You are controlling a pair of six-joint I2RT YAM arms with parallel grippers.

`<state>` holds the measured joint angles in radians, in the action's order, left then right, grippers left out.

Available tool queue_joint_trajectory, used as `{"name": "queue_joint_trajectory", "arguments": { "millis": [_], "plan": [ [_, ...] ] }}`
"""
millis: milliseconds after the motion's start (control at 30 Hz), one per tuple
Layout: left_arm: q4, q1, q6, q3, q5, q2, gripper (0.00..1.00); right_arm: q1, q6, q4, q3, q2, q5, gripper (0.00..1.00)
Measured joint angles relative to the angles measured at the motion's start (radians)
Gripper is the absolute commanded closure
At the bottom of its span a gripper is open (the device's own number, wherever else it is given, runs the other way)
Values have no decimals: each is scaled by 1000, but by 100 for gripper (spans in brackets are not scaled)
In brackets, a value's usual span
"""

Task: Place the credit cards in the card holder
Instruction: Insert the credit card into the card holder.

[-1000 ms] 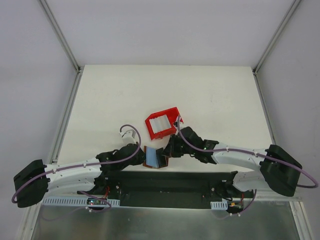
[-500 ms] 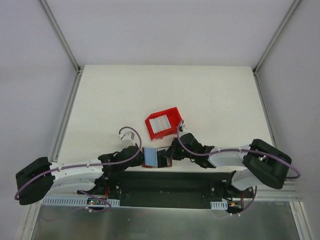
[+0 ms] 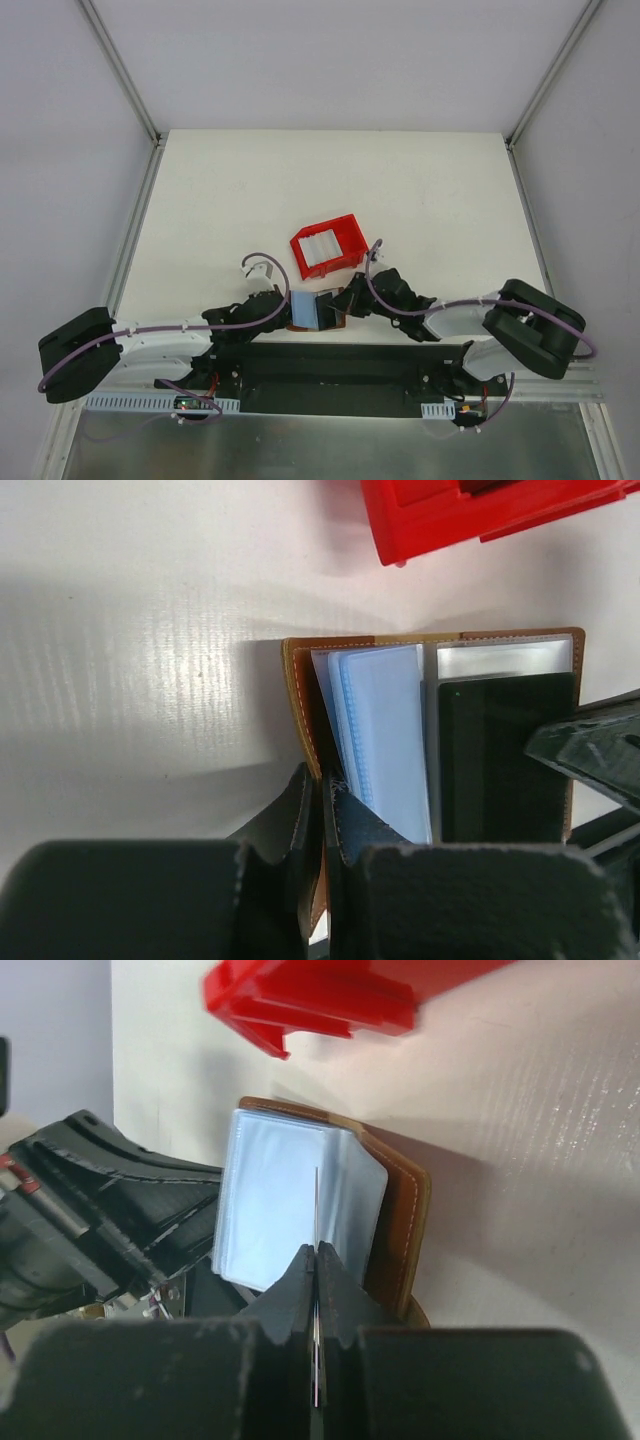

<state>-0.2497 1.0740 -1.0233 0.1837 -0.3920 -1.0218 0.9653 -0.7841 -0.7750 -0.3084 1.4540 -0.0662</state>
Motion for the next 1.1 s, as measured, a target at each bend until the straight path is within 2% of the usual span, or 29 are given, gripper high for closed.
{"name": "queue_joint_trajectory", "arguments": {
  "millis": [200,400,800,1100],
  "plan": [
    [-82,0,80,-7,78,-33,100,-13,43,145,0,-175,1,100],
    [-182,0,109,-13,140,-95,100,-21,43,189,0,-166,-14,99],
    [-220,0,26,-54,138,-73,100,-21,-32,142,75,-149,23,100],
    [-286,0,-22,-63,131,-128,100,-16,-100,-6,103,-69,44,100]
  ]
}}
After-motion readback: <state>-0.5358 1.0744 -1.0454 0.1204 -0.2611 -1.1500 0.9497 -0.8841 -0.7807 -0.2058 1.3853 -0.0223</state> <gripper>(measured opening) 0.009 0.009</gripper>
